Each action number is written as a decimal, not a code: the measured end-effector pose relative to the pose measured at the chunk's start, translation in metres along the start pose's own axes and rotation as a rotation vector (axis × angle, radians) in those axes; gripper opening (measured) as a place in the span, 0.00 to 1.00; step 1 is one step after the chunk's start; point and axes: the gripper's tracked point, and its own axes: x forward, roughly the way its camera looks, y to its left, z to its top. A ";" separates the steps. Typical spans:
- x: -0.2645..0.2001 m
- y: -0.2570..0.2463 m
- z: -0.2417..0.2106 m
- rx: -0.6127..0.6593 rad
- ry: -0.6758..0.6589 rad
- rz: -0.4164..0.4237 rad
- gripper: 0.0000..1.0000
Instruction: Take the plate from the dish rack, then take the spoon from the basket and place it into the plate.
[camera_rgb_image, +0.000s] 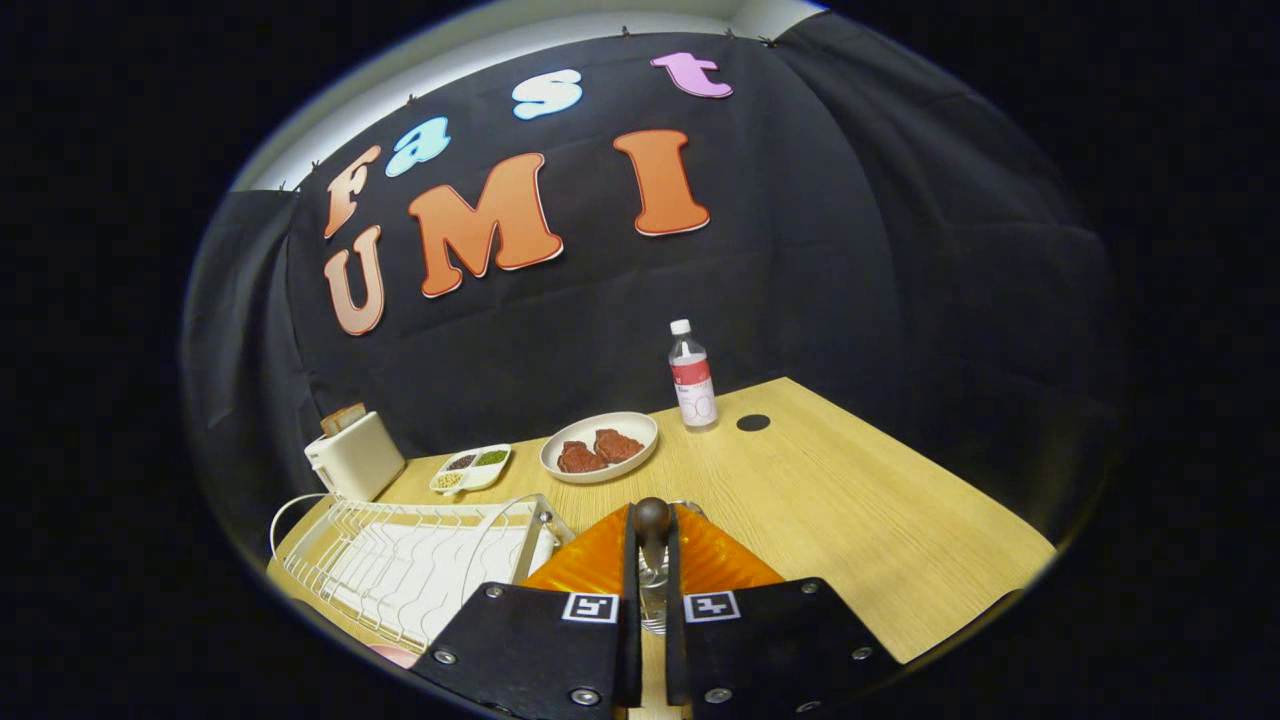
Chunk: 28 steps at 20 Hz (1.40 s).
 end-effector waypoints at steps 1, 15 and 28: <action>-0.004 0.002 0.006 -0.007 -0.012 0.000 0.09; -0.093 0.038 0.068 -0.040 -0.152 0.064 0.09; -0.155 0.109 0.048 -0.024 -0.155 0.246 0.09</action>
